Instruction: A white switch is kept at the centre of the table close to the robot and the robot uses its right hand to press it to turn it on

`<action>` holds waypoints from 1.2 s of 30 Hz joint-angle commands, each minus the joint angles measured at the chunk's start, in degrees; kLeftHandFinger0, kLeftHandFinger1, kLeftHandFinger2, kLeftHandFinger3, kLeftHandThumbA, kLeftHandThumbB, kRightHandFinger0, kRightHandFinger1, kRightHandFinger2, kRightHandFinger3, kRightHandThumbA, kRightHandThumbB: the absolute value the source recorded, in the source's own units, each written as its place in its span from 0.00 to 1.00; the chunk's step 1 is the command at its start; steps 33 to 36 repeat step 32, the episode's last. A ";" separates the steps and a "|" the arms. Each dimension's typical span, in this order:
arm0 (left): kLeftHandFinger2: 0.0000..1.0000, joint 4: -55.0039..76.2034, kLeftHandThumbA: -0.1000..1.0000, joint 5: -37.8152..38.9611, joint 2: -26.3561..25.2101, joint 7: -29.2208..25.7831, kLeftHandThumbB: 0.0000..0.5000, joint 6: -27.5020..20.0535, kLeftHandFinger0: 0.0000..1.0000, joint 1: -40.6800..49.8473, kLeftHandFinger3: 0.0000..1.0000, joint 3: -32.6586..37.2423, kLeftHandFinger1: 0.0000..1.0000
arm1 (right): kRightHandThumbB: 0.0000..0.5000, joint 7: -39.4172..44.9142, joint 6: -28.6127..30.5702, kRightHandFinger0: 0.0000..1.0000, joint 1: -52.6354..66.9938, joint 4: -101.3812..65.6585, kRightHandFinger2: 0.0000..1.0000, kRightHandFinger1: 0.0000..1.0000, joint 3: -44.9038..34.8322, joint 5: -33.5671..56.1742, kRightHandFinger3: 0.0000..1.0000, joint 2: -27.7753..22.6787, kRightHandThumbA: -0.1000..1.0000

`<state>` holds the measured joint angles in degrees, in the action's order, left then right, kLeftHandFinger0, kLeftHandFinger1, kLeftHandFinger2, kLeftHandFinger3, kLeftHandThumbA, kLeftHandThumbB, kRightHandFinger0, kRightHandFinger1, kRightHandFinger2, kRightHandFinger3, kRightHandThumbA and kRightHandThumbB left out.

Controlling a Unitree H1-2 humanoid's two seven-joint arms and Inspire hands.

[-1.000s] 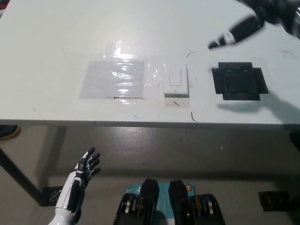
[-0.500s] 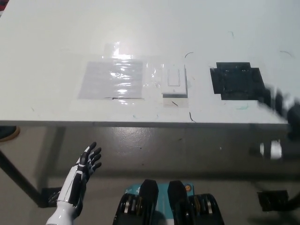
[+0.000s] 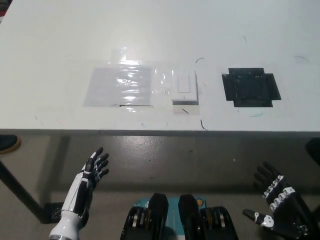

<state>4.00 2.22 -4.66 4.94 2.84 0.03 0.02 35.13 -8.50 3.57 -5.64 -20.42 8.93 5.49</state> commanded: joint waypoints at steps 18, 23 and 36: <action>1.00 1.39 1.00 1.22 -0.66 0.52 0.07 -1.28 1.00 -0.82 1.00 -1.55 1.00 | 0.06 -11.44 15.43 1.00 -3.79 8.75 1.00 1.00 7.56 -0.08 1.00 -3.62 1.00; 1.00 0.66 1.00 1.47 -0.78 0.71 0.05 -1.80 1.00 -1.24 1.00 -1.39 1.00 | 0.07 -12.76 16.50 1.00 -3.62 9.19 1.00 1.00 8.60 -0.12 1.00 -4.47 1.00; 1.00 1.03 1.00 1.10 -0.98 0.52 0.03 -1.06 1.00 -1.21 1.00 -1.15 1.00 | 0.04 -14.27 16.01 1.00 -3.36 8.70 1.00 1.00 10.37 0.23 1.00 -5.61 1.00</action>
